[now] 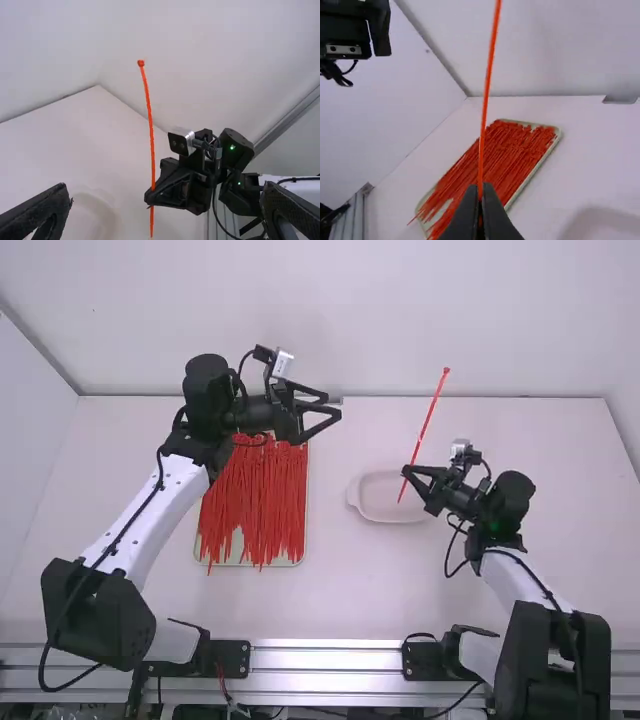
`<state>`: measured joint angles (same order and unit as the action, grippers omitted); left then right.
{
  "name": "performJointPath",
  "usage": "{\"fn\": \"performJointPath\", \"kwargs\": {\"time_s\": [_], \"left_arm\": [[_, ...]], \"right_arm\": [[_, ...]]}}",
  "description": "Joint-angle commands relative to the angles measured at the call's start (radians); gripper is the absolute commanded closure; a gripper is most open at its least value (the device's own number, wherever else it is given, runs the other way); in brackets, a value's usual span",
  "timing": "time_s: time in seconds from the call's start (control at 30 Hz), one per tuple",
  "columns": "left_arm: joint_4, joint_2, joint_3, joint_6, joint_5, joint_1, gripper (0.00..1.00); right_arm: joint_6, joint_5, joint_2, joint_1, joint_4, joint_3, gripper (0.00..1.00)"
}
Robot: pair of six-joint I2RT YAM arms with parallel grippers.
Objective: Fasten the cable tie
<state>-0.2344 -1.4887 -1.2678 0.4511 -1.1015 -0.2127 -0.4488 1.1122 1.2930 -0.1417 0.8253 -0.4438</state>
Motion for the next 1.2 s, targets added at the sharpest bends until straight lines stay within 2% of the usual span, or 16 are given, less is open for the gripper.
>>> {"fn": "performJointPath", "kwargs": {"time_s": [0.0,0.13,0.27,0.4,0.5,0.53,0.67,0.73,0.77,0.87,1.0,1.17], "left_arm": [[-0.001,0.003,0.005,-0.014,-0.006,-0.003,0.01],[-0.001,0.003,0.005,-0.014,-0.005,-0.003,0.01],[-0.001,0.003,0.005,-0.014,-0.007,-0.003,0.01],[-0.002,0.003,0.005,-0.014,-0.005,-0.003,0.01],[-0.006,0.003,0.005,-0.014,-0.005,-0.003,0.01],[-0.006,0.003,0.005,-0.014,-0.005,-0.003,0.01],[-0.008,0.003,0.005,-0.014,0.003,-0.003,0.01],[-0.003,0.003,0.005,-0.014,0.023,-0.003,0.01],[-0.003,0.003,0.005,-0.014,0.024,-0.003,0.01],[-0.002,0.003,0.005,-0.007,0.045,-0.002,0.01],[-0.01,0.004,0.005,-0.002,0.047,0.006,0.01],[-0.009,0.004,0.005,0.009,0.048,0.023,0.01]], "right_arm": [[0.0,-0.013,-0.012,0.031,-0.001,-0.043,1.0],[-0.01,-0.018,-0.012,0.061,-0.05,-0.112,1.0],[0.028,-0.049,-0.012,0.099,-0.184,-0.227,1.0],[0.107,-0.107,-0.012,0.129,-0.384,-0.344,1.0],[0.199,-0.225,-0.012,0.167,-0.628,-0.452,1.0],[0.199,-0.225,-0.012,0.167,-0.628,-0.452,1.0],[0.275,-0.448,-0.012,0.247,-0.872,-0.55,1.0],[0.278,-0.573,-0.014,0.294,-0.937,-0.575,1.0],[0.278,-0.593,-0.014,0.303,-0.943,-0.578,1.0],[0.262,-0.819,-0.033,0.386,-0.992,-0.583,1.0],[0.262,-1.029,-0.055,0.477,-1.037,-0.583,1.0],[0.238,-1.256,-0.082,0.576,-1.091,-0.583,1.0]]}}
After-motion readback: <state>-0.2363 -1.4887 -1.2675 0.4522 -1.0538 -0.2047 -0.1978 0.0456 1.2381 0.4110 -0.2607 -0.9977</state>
